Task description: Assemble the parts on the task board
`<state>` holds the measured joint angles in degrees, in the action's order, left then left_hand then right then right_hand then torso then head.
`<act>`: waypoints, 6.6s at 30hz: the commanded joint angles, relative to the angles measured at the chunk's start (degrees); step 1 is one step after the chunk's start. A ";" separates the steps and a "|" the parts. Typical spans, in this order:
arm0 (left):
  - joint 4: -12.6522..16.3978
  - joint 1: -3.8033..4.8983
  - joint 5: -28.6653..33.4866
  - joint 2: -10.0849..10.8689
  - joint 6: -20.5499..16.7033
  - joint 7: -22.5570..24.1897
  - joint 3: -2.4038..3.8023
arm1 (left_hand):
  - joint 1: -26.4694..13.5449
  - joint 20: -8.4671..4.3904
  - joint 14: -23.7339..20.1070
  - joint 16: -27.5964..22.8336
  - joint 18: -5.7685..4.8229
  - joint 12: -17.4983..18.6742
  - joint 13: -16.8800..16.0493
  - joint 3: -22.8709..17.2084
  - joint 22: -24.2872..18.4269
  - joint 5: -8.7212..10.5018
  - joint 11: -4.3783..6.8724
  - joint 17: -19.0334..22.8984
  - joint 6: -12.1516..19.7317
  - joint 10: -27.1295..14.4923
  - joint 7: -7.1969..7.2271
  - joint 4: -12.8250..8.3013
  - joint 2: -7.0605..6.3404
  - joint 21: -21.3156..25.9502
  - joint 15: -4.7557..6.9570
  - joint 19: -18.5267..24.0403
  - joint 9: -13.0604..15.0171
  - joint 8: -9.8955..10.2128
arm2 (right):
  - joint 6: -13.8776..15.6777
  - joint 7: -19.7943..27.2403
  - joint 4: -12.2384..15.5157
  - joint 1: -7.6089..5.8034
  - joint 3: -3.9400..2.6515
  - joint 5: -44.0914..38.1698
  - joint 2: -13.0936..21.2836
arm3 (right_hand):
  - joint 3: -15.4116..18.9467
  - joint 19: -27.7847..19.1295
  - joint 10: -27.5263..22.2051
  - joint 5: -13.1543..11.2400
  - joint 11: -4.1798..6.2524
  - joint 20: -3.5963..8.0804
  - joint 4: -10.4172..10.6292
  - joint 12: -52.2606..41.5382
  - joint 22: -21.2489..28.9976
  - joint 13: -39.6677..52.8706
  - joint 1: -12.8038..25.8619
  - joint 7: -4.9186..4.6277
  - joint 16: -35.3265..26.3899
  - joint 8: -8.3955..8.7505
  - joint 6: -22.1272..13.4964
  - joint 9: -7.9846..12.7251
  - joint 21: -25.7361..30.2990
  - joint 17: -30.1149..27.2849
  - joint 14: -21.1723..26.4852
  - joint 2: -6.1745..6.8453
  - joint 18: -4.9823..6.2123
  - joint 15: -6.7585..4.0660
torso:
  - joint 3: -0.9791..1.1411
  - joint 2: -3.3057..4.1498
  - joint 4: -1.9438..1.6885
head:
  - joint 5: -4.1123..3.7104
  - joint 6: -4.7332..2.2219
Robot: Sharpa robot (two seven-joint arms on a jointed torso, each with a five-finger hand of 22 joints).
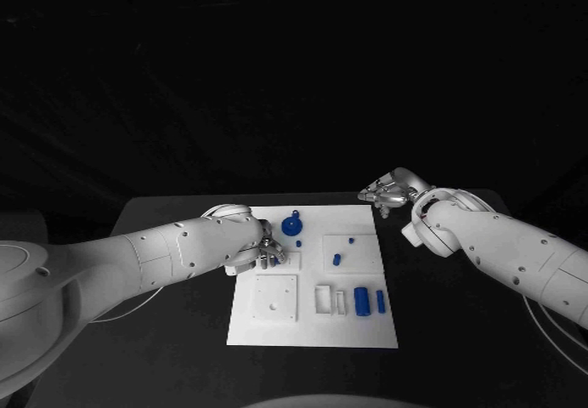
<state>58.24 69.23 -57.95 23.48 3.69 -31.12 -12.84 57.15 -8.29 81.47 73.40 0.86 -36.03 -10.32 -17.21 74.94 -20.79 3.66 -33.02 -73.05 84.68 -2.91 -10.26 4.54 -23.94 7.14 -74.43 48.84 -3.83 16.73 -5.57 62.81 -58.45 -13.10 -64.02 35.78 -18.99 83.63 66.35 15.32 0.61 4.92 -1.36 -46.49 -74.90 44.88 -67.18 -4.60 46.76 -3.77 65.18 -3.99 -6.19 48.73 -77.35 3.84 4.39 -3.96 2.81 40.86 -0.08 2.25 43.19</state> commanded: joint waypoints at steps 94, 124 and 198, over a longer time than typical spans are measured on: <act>-20.98 5.42 6.42 -4.36 5.62 7.11 5.34 | 0.25 2.20 -6.24 -11.69 -0.80 16.15 2.30 6.36 -3.82 18.03 -2.64 7.57 12.90 -1.18 -1.24 17.22 -11.03 14.83 -2.37 1.36 -31.17 -0.66 | 1.96 0.41 0.28 0.72 -0.27 1.22 0.91 | 0.43 -3.52 1.39 2.53 -0.84 -1.52 1.29 12.07 14.13 -14.61 0.90 -1.02 -12.28 0.12 -2.63 0.09 2.57 -6.86 1.87 0.62 0.24 1.46 | -0.26 2.33 1.20 | 0.28 -4.47; -25.84 3.92 7.51 -5.59 8.24 10.62 5.12 | 1.11 2.18 -6.23 -11.48 -0.76 15.97 1.84 8.85 -1.74 17.98 -2.61 7.23 11.55 -1.31 -1.19 15.53 -8.34 16.59 -2.33 0.49 -34.63 -0.11 | 6.33 8.12 0.57 0.11 -2.16 10.87 0.15 | -3.75 -11.22 6.15 3.37 -4.35 -6.21 0.48 38.50 64.15 -41.13 1.13 -2.62 -38.07 0.18 -4.70 0.26 1.02 -32.46 2.18 0.61 0.06 6.15 | -0.24 3.37 1.64 | -0.16 -4.94; -28.19 2.74 12.89 -6.85 6.97 11.06 5.10 | 12.67 1.84 -6.04 -10.87 -0.68 15.87 2.01 9.41 1.00 17.41 -2.01 7.43 8.92 -1.44 0.02 4.19 5.06 18.57 -1.87 -1.06 -34.50 -1.97 | 6.95 8.10 0.72 0.10 -2.46 8.57 -1.02 | -3.86 -11.37 6.27 5.40 -4.29 -6.18 0.91 38.49 68.61 -41.12 1.14 -2.53 -38.20 0.16 -4.37 0.24 -1.27 -32.90 1.89 0.66 0.06 6.09 | -0.24 3.52 1.51 | 0.41 -4.24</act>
<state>30.00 72.08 -45.34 16.80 12.25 -20.52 -7.69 68.96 -6.49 75.34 62.31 0.88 -20.24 -8.33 -7.63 74.93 -3.05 1.30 -25.56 -63.63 83.38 -3.00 -5.56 9.03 -5.08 4.92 -75.10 13.72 -5.34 23.54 2.15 63.46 -58.33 -15.53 -54.56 34.82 -22.57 72.17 72.39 20.47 -3.57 -1.23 -0.45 -8.10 -6.37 3.83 -66.35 -6.90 8.76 -3.77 60.61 -3.76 -7.20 15.89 -75.04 4.68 4.39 2.25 2.54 44.38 1.47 2.68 38.94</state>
